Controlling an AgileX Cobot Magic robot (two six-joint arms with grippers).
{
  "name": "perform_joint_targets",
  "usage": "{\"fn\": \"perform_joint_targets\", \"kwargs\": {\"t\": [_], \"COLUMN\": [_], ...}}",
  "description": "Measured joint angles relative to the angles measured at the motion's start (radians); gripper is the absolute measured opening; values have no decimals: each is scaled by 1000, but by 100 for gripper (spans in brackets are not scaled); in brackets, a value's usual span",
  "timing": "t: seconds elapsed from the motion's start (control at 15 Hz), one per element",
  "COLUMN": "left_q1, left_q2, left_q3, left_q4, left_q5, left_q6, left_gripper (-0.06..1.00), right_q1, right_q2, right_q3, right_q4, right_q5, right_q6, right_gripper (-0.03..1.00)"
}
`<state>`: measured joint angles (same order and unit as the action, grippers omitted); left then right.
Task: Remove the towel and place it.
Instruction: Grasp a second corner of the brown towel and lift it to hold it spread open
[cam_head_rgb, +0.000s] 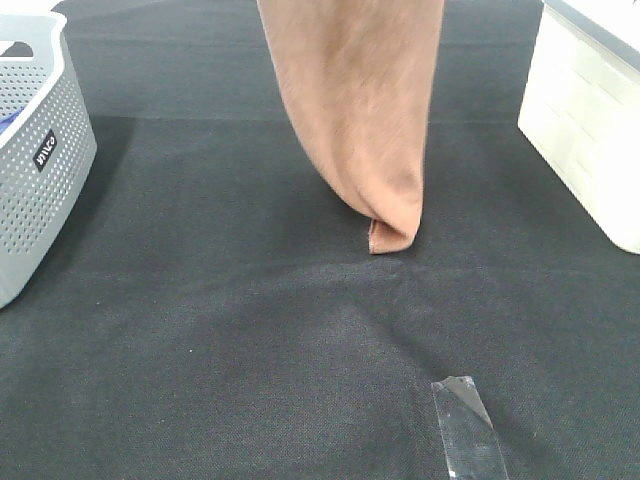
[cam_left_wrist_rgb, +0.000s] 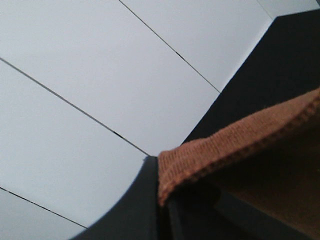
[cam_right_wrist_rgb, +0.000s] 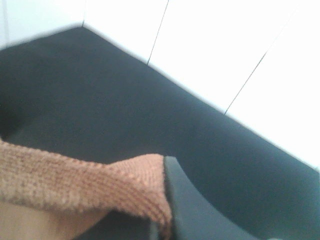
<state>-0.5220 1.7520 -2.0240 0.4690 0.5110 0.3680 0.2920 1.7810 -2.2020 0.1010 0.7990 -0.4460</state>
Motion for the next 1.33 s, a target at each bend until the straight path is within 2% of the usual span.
{"fn": "perform_joint_targets", "kwargs": {"t": [0.2,0.33,0.53,0.73,0.87,1.0,1.07,1.2,1.33], "left_q1": [89,130,184,230,247,252,252,251,238], "left_q2": [31,62,138,217,279,349,389,391,391], "left_q3": [0,0,0,0,-56,-185,-280,-297,-299], "left_q4": [-101,-119,-120,-122,-121,-119,-116,-116,-120], "left_q5": [-177,-309,-528,-762,-843,-804,-678,-484,-213], "left_q6": [-81,-129,-140,-143,-143,-143,-143,-143,-130], "left_gripper": [0,0,0,0,0,0,0,0,0], "right_q1": [0,0,0,0,0,0,0,0,0], "right_q2": [60,100,151,226,291,322,338,342,342], "right_q3": [0,0,-3,-95,-188,-214,-215,-205,-187], "right_q4": [41,89,151,180,193,194,195,195,195], "right_q5": [-222,-351,-541,-628,-645,-646,-628,-598,-520], "right_q6": [45,45,43,18,15,11,11,11,11], "right_gripper": [0,0,0,0,0,0,0,0,0]}}
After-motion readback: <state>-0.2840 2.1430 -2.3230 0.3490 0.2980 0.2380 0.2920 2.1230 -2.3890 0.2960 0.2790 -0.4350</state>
